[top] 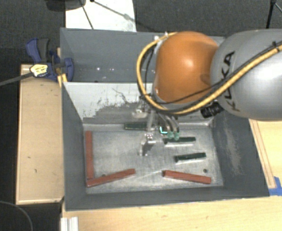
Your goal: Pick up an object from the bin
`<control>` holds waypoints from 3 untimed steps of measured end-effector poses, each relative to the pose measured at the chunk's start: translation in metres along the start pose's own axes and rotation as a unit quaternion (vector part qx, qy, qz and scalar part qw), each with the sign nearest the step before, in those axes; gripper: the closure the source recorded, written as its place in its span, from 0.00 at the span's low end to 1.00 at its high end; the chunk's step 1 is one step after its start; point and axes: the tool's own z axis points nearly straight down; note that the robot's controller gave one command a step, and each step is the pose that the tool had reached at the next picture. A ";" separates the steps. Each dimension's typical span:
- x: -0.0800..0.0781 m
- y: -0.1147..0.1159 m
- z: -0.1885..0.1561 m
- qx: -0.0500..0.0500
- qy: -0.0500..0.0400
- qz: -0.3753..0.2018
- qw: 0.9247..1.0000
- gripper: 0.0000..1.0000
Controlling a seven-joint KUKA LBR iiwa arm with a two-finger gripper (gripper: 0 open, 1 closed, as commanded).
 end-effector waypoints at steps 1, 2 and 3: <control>-0.002 -0.001 -0.005 -0.001 -0.004 0.002 1.000 0.00; 0.032 0.006 0.046 -0.001 -0.006 -0.028 1.000 0.00; 0.035 0.012 0.094 -0.001 -0.004 -0.004 1.000 0.00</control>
Offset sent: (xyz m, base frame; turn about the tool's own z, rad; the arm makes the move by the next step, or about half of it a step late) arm -0.0504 0.0098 -0.0732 -0.0866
